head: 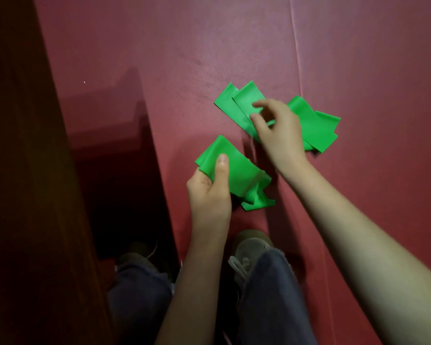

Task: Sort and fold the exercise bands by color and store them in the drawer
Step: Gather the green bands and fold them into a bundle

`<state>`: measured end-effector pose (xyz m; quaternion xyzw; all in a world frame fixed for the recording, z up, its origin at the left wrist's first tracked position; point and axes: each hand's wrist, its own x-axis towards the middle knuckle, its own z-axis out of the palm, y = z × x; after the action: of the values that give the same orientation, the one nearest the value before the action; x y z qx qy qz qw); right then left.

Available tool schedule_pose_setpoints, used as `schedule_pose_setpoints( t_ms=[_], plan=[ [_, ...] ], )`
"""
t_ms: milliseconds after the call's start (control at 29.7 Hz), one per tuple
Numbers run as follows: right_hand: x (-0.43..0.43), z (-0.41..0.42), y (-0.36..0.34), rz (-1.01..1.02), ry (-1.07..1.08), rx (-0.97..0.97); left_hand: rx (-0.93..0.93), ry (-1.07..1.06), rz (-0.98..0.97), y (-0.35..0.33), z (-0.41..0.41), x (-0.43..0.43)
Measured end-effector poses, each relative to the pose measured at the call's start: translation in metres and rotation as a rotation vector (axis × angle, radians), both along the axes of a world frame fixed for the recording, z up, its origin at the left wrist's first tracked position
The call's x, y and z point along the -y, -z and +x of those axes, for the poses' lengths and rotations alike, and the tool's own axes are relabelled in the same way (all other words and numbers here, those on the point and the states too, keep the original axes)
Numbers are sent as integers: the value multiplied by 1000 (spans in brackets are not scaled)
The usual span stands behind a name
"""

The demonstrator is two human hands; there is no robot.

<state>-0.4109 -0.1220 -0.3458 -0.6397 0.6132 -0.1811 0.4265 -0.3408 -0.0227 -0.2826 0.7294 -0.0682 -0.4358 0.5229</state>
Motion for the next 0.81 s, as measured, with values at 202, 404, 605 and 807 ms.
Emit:
schedule_pose_setpoints(
  t_ms=[202, 404, 605, 807],
  plan=[
    [48, 18, 37, 61, -44, -141, -150, 33, -53, -8, -3, 6],
    [50, 10, 45, 43, -145, -427, -168, 52, -64, -13, -5, 7],
    [46, 10, 46, 77, -105, -329, -159, 18, 4, -13, -7, 5],
    [40, -1, 31, 97, -136, 105, -134, -12, 50, -13, -9, 3]
  ],
)
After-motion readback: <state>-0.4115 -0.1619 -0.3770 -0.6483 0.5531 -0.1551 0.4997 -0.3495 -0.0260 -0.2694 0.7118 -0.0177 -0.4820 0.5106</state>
